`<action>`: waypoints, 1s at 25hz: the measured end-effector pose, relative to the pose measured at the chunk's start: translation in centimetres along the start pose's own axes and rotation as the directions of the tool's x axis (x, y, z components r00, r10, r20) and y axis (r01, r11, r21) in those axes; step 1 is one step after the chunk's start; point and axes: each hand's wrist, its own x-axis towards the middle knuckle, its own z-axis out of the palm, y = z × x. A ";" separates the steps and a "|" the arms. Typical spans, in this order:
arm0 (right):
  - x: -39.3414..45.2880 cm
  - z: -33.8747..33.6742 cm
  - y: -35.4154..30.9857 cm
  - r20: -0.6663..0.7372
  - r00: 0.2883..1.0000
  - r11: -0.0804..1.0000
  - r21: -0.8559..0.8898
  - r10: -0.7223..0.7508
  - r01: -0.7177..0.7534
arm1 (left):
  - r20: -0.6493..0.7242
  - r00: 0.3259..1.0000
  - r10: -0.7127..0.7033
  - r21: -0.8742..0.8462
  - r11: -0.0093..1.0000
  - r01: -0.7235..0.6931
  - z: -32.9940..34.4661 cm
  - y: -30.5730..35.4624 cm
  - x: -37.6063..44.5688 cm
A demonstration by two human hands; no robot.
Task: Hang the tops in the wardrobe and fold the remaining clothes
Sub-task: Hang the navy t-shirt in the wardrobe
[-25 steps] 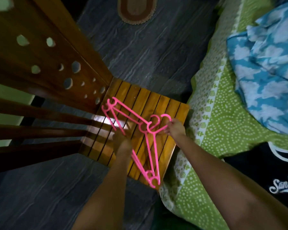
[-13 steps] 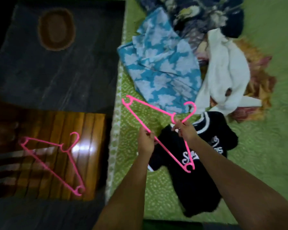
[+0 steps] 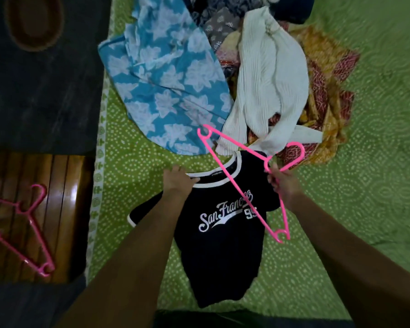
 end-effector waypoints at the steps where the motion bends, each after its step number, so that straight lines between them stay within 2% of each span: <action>1: 0.0 -0.1 0.2 0.031 0.999 1.000 -0.026 -0.008 0.009 | -0.051 0.998 -0.045 -0.019 0.999 0.044 -0.3 0.0 0.0; 3: 0.1 -0.4 0.2 0.089 0.995 0.992 -0.114 -0.044 0.054 | -0.117 0.987 -0.110 -0.047 0.993 0.105 -1.0 0.1 -0.4; 4: 0.1 -0.6 0.2 0.117 0.991 0.981 -0.177 -0.064 0.084 | -0.104 0.985 -0.137 -0.076 0.989 0.129 -1.2 0.3 -0.7; 7: 0.6 -1.5 -0.1 0.181 0.979 0.935 -0.322 -0.095 0.150 | -0.009 0.971 -0.240 -0.147 0.961 0.236 -1.1 0.2 -1.2; 9: 0.7 -1.9 -0.6 0.241 0.966 0.898 -0.398 -0.097 0.190 | 0.077 0.952 -0.296 -0.267 0.914 0.306 -1.8 -0.1 -1.6; 11: 0.1 -1.1 -1.1 0.319 0.944 0.847 -0.477 -0.082 0.235 | 0.155 0.953 -0.260 -0.333 0.894 0.299 -2.9 0.3 -2.0; 13: -0.9 0.7 -1.7 0.386 0.921 0.846 -0.470 -0.059 0.251 | 0.191 0.963 -0.192 -0.353 0.902 0.250 -4.3 1.6 -3.1; 17: -3.3 5.2 -2.4 0.436 0.896 0.789 -0.521 -0.084 0.327 | 0.171 0.982 -0.076 -0.364 0.922 0.135 -6.9 4.0 -6.1; 19: -4.8 6.5 -2.9 0.471 0.877 0.778 -0.515 -0.095 0.361 | 0.093 0.996 -0.011 -0.425 0.904 0.050 -8.3 4.5 -8.3; 22: -7.1 6.5 -4.5 0.425 0.892 0.830 -0.433 -0.155 0.351 | -0.114 0.993 0.023 -0.565 0.821 -0.084 -10.8 3.4 -11.7; 23: -8.1 6.0 -5.2 0.415 0.892 0.858 -0.378 -0.179 0.348 | -0.187 0.982 0.026 -0.576 0.807 -0.131 -11.6 2.5 -12.8; 25: -10.1 4.8 -7.2 0.435 0.869 0.881 -0.284 -0.234 0.379 | -0.339 0.937 0.088 -0.487 0.836 -0.254 -13.1 0.8 -14.5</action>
